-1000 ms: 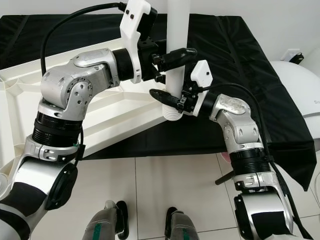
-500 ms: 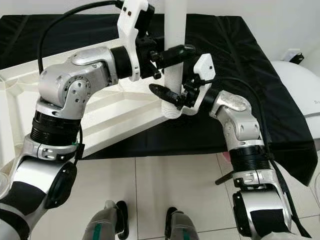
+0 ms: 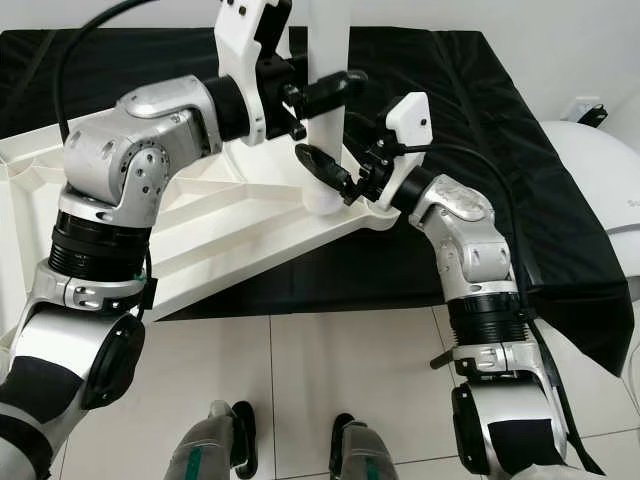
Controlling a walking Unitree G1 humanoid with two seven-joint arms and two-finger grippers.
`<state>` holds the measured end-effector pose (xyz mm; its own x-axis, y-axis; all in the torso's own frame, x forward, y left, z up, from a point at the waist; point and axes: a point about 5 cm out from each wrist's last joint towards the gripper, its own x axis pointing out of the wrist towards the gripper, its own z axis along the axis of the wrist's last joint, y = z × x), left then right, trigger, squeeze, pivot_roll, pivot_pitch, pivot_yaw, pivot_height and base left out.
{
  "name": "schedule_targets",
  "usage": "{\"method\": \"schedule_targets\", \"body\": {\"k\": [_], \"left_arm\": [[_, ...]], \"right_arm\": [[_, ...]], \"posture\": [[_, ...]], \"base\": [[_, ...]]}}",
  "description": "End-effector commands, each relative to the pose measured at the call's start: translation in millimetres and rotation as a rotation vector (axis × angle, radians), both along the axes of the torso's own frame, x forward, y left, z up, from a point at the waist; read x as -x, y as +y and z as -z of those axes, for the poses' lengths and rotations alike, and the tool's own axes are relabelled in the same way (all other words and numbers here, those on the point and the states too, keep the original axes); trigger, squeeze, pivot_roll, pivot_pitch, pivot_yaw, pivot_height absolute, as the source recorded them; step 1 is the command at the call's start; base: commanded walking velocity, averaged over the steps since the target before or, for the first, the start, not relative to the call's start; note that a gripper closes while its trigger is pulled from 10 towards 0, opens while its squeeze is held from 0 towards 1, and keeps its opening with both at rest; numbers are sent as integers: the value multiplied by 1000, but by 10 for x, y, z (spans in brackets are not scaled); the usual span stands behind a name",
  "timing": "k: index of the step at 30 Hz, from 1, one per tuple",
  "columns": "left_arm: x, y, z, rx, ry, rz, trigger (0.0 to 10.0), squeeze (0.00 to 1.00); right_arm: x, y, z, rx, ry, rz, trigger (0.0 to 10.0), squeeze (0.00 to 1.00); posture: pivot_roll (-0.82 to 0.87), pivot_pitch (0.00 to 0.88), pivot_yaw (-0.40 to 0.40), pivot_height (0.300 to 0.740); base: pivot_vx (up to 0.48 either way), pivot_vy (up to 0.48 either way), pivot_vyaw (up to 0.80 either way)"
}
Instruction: Building children table
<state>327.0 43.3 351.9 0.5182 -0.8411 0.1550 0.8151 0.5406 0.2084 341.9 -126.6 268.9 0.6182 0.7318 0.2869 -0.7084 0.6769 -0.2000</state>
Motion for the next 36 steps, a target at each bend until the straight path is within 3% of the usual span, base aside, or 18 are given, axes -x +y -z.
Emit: {"method": "schedule_targets", "body": {"k": [1,20,27,36], "left_arm": [[-1,-23,-92,14,-39,-59,10000,0],[38,-128,-206,31,-99,-106,10000,0],[55,-163,-219,32,-110,-105,10000,0],[72,-183,-203,21,-119,-101,10000,0]], "right_arm": [[-1,1,61,-3,27,53,10000,0],[37,361,187,-168,82,223,10000,0],[8,403,172,-247,107,365,10000,0],[-11,418,153,-275,116,433,10000,0]], "posture": [[-76,184,-39,740],[-70,185,-38,740],[-69,181,-37,740],[-66,170,-40,740]], "base": [[0,0,0],[0,0,0],[0,0,0],[0,0,0]]}}
